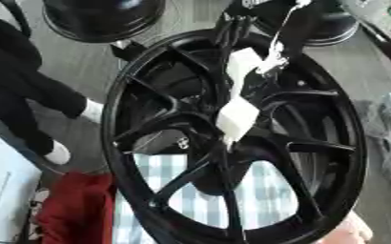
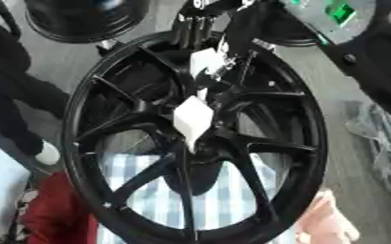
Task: Pull the pin out of the wheel hub.
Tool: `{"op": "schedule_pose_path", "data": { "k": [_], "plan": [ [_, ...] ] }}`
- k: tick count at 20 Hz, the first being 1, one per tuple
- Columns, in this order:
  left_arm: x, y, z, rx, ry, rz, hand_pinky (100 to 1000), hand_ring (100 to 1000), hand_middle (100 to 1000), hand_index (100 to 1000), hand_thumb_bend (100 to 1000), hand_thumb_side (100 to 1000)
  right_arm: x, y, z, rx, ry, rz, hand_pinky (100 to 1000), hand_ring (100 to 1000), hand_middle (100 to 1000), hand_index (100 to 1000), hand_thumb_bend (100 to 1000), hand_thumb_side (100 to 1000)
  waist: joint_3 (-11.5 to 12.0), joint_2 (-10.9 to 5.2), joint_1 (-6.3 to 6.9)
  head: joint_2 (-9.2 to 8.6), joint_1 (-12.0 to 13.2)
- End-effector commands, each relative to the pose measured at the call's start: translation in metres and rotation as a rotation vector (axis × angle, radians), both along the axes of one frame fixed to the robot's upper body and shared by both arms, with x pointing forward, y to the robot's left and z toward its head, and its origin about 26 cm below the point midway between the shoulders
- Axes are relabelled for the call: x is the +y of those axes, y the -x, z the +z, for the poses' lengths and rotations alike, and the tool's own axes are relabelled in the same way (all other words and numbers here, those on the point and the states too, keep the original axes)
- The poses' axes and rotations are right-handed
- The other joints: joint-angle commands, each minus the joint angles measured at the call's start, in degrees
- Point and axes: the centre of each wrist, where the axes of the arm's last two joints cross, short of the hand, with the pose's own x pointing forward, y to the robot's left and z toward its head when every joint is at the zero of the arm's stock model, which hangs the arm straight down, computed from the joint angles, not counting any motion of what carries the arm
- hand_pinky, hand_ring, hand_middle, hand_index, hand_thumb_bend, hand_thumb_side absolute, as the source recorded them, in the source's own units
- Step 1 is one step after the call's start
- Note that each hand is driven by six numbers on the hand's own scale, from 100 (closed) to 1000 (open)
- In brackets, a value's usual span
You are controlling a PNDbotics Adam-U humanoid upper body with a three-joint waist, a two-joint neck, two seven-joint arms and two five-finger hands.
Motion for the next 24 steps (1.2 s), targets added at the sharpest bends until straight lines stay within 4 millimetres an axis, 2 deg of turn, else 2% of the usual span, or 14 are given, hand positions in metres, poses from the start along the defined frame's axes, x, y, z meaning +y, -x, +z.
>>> {"op": "schedule_pose_path", "data": {
  "k": [1, 9, 21, 22, 24],
  "plan": [
    [0.002, 0.001, 0.007, -0.016, -0.014, 0.001, 726, 779, 699, 741, 277, 591, -0.005, 0.008, 0.014, -0.047, -0.016, -0.022, 791, 796, 751, 853, 580, 420, -0.01, -0.90, 0.43, -0.11, 0.42],
    [0.002, 0.002, 0.005, -0.012, -0.009, 0.001, 727, 779, 699, 740, 275, 593, -0.002, 0.010, 0.009, -0.107, -0.030, -0.050, 803, 816, 776, 864, 567, 415, -0.01, -0.88, 0.40, -0.46, 0.64],
    [0.002, 0.002, 0.004, -0.011, -0.007, 0.002, 728, 779, 699, 740, 273, 595, -0.014, 0.005, 0.002, -0.086, 0.002, -0.078, 804, 816, 773, 863, 551, 400, -0.22, -0.74, 0.47, -0.41, 0.83],
    [0.003, 0.002, 0.004, -0.010, -0.005, 0.002, 728, 778, 699, 739, 270, 597, -0.017, 0.004, 0.001, -0.087, 0.002, -0.086, 804, 815, 771, 860, 514, 342, -0.30, -0.67, 0.59, -0.45, 0.91],
    [0.003, 0.002, 0.003, -0.009, -0.002, 0.003, 729, 778, 699, 739, 270, 598, -0.021, 0.002, -0.001, -0.093, 0.003, -0.093, 804, 815, 770, 859, 506, 329, -0.36, -0.57, 0.70, -0.48, 0.98]
  ]
}}
